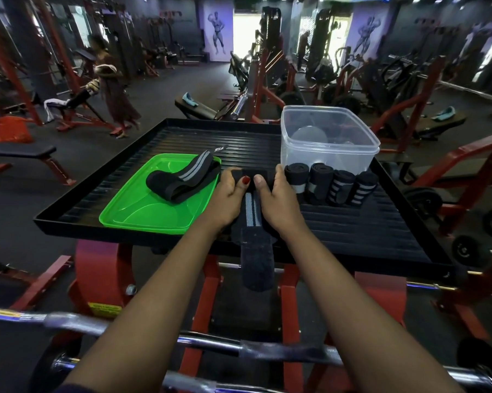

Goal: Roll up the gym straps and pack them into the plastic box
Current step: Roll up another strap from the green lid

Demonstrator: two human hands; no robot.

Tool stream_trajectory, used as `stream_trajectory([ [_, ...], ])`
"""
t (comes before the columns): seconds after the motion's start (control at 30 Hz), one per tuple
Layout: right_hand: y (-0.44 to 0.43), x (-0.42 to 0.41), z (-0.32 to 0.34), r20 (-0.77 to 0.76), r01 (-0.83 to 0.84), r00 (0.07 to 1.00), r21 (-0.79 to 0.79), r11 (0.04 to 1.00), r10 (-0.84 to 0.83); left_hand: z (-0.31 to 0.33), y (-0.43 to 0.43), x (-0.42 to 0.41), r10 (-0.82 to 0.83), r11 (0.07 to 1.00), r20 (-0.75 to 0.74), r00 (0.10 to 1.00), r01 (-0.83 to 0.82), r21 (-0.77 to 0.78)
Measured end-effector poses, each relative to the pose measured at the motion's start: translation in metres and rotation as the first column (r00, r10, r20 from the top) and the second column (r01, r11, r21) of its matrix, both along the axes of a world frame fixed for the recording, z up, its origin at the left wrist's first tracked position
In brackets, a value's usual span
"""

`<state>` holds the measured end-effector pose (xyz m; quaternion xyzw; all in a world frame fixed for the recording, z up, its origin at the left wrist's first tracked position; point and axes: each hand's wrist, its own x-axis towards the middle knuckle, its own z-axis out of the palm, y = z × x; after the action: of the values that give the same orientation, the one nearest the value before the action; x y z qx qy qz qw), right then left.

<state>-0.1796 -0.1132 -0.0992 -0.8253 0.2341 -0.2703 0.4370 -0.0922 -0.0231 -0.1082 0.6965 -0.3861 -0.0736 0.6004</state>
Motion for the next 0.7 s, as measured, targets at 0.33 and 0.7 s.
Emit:
stream_trajectory([
  [0.33, 0.000, -0.004, 0.009, 0.425, -0.305, 0.905, 0.689, 0.658, -0.026, 0.002, -0.001, 0.000, -0.037, 0.987, -0.355, 0.934, -0.021, -0.158],
  [0.7, -0.003, -0.007, 0.009, 0.371, -0.302, 0.929, 0.749, 0.590, 0.005, -0.002, -0.001, 0.008, -0.039, 0.992, -0.349, 0.936, -0.007, -0.129],
])
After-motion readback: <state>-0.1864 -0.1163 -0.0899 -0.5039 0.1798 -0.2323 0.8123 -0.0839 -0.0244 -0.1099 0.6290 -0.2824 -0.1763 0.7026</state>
